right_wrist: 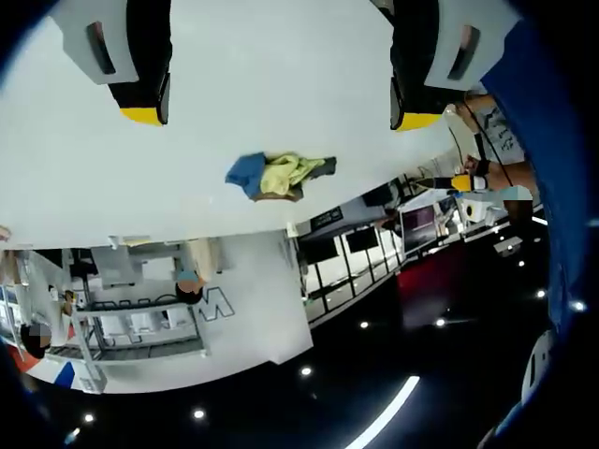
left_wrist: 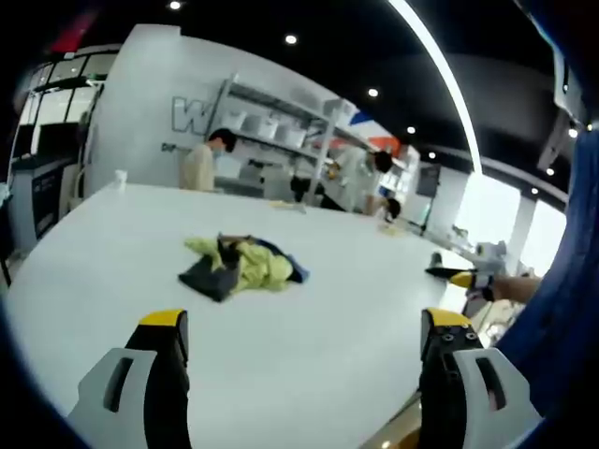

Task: Fold the garment on the visible template until the final outline fits inside the template.

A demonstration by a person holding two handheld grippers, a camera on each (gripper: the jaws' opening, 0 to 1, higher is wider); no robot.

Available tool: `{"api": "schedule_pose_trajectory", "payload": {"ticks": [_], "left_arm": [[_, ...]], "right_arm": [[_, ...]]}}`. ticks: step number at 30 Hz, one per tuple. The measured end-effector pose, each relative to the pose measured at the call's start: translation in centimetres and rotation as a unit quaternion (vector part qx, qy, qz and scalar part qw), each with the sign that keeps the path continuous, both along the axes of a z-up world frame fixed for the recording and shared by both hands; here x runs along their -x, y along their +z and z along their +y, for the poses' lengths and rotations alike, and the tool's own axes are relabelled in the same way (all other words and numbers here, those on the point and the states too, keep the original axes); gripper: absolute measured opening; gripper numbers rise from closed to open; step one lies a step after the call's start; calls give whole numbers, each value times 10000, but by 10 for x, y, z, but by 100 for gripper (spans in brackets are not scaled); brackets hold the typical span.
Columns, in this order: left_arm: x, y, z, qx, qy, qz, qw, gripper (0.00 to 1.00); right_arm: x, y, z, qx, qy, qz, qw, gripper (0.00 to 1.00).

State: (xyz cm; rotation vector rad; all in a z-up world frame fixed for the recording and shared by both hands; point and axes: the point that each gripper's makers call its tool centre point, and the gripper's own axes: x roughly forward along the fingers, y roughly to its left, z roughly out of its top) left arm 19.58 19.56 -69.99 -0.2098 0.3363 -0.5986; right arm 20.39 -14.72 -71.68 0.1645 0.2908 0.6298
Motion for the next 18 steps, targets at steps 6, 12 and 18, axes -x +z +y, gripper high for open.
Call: {"api": "schedule_pose_trajectory", "payload": {"ticks": [6, 12, 18], "left_arm": [[-1, -4, 0, 9, -41, 22, 10000, 99], [-1, -7, 1, -16, -84, 52, 9999, 99], [-1, -5, -2, -1, -84, 39, 10000, 99]], "right_arm": [[0, 0, 1, 22, 22, 36, 10000, 100], [-1, 0, 2, 9, 29, 58, 10000, 100], [-3, 0, 6, -37, 34, 48, 10000, 100]]}}
